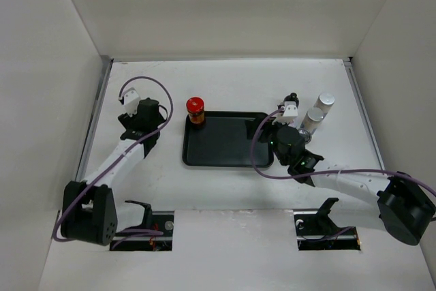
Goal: Organize the condiment bottles
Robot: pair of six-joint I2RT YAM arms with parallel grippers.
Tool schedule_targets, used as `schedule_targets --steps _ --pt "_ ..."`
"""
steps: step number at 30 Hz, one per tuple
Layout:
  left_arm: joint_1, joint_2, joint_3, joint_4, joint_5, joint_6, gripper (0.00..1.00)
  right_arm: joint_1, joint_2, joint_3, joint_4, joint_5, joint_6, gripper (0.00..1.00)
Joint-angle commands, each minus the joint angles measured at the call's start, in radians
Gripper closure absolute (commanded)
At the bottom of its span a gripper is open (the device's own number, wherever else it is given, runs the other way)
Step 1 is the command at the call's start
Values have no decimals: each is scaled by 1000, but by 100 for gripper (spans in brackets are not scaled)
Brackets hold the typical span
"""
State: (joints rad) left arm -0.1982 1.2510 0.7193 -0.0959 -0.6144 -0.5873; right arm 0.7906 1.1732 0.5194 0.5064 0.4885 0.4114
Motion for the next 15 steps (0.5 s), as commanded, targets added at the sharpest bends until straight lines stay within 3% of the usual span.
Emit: schedule_targets --steps 1,6,10,15 --pt "-48 -162 6 7 -36 4 64 -11 -6 8 55 -13 7 13" --pt "-154 -294 15 -137 -35 9 64 -14 -10 2 61 -10 7 13" --pt "-324 -347 16 -162 -51 -8 65 -18 -23 -1 61 -4 9 13" --pt "-526 -210 115 -99 -80 -16 65 -41 -20 -12 66 7 24 13"
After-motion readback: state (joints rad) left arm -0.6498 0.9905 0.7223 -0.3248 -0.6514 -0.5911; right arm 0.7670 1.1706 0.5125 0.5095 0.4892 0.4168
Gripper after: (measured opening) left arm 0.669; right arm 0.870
